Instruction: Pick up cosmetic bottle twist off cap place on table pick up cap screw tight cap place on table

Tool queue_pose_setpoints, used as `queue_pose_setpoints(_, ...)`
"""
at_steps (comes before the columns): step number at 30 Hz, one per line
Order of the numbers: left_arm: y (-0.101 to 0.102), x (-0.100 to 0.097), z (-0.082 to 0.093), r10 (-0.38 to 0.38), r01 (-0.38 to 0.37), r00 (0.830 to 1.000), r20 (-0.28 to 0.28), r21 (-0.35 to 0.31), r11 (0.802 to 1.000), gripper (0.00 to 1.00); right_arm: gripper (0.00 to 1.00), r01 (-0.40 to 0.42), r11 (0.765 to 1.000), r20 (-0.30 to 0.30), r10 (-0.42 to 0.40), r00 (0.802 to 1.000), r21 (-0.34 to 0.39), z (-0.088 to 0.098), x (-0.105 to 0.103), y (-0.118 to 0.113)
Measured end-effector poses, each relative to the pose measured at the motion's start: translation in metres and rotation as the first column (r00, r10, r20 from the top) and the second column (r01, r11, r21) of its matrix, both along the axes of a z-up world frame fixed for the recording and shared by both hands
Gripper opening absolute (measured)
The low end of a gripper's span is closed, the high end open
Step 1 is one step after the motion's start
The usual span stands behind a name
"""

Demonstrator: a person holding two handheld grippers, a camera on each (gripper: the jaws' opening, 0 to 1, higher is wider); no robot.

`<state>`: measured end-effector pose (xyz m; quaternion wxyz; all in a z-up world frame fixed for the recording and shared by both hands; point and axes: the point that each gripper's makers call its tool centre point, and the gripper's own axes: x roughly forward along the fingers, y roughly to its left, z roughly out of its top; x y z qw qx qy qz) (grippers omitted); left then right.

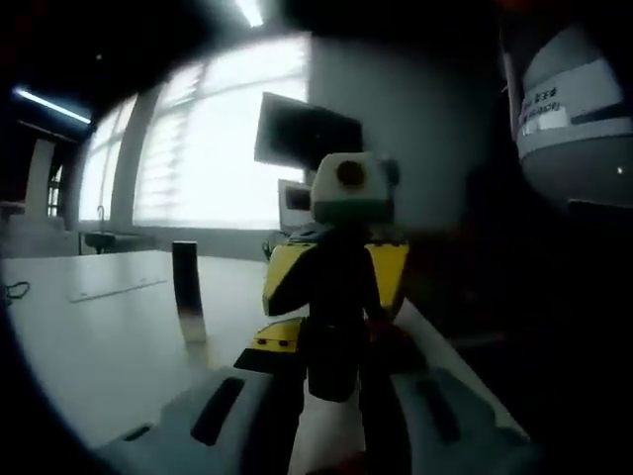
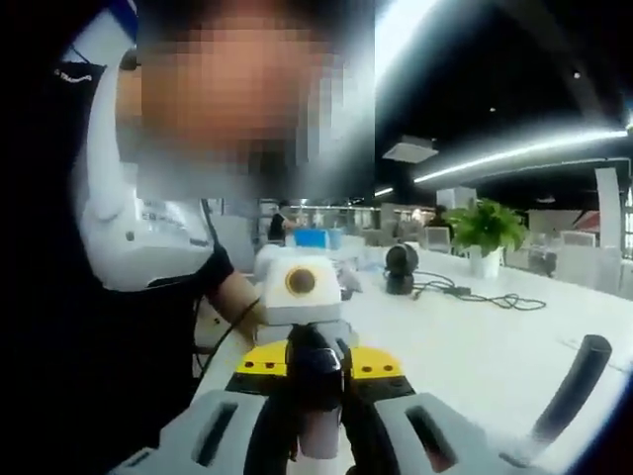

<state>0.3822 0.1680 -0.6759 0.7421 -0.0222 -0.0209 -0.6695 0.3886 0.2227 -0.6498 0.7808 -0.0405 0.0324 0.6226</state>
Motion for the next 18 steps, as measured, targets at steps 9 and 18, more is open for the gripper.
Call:
queue_pose_setpoints(9,0.0,-0.004,0.004,0.017,-0.017,0.998,0.057,-0.002,1.0,0.1,0.11,0.008,1.0,0.06,-0.008,0.998,-0.001,0.003,-0.006,0.001)
queue_pose_setpoints(18,0.002,0.0,0.002,0.072,-0.08,0.993,0.094,0.077,0.994,0.08,0.1,0.069,0.997,0.092,-0.07,0.993,0.016,0.011,0.007,-0.049)
